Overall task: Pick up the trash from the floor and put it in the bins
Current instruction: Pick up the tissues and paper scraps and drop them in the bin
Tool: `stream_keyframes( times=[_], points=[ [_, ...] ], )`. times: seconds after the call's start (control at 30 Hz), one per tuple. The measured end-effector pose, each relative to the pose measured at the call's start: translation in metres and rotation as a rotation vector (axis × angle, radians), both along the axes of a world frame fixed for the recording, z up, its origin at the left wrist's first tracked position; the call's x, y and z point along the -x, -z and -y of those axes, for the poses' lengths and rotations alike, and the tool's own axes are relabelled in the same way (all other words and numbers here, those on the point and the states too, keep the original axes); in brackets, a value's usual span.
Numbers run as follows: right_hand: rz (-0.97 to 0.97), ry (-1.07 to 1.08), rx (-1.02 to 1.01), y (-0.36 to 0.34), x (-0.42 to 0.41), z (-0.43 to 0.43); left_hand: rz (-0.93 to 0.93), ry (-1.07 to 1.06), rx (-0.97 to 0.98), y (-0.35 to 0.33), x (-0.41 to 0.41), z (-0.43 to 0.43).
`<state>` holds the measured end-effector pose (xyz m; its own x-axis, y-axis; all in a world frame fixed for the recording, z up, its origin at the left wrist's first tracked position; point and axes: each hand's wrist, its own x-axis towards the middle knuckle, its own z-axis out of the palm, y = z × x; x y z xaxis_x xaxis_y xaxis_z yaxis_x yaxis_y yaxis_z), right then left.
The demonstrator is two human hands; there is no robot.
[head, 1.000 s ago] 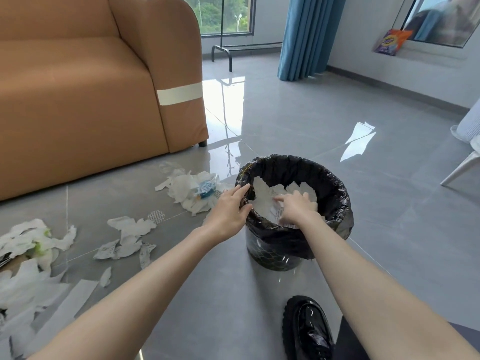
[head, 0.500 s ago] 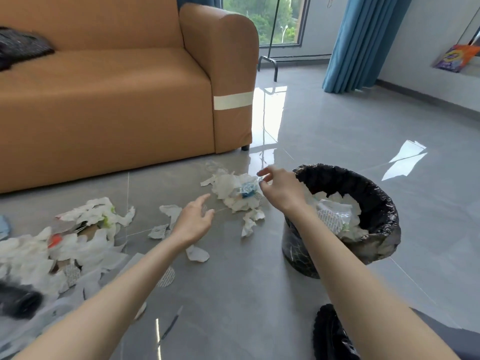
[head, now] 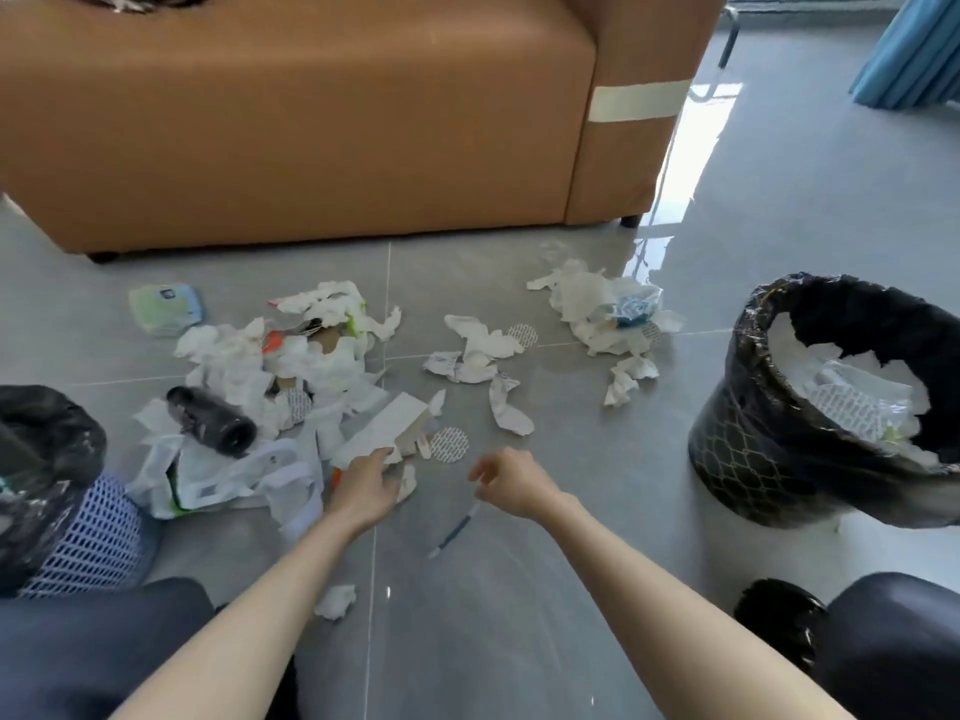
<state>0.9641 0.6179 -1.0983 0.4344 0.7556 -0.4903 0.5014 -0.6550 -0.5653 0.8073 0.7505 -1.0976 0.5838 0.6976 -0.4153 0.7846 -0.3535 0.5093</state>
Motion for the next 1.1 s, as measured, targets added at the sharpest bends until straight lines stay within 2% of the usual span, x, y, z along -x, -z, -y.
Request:
stream_keyframes(
  times=[0.1,0.2,0.4,0.5,0.7,0.9,1.0,1.1],
  points=[
    [0.042,-0.108,0.069,0.031,0.024,-0.003,-0.024,0.021,0.023,0.014,0.029,-0.002],
    [0.089,-0.207,0.124,0.057,0.046,-0.003,-0.159,0.014,0.003,0.022,0.058,0.0],
    [0.225,-0.213,0.098,0.079,0.06,-0.005,-0.431,0.157,0.094,0.037,0.086,0.006],
    [0.277,-0.235,0.106,0.084,0.062,-0.005,-0.458,0.206,0.054,0.045,0.091,0.015],
    [0.361,-0.323,0.132,0.092,0.064,-0.005,-0.285,0.127,-0.026,0.058,0.094,0.017],
    [0.21,-0.055,0.037,0.073,0.056,-0.009,-0.168,0.082,-0.034,0.055,0.092,0.018],
    [0.136,0.066,-0.083,0.06,0.048,-0.015,0.03,-0.001,-0.027,0.038,0.071,0.018],
    [0.064,0.192,-0.187,0.047,0.041,-0.026,0.206,-0.02,-0.153,0.018,0.045,0.014]
  ],
)
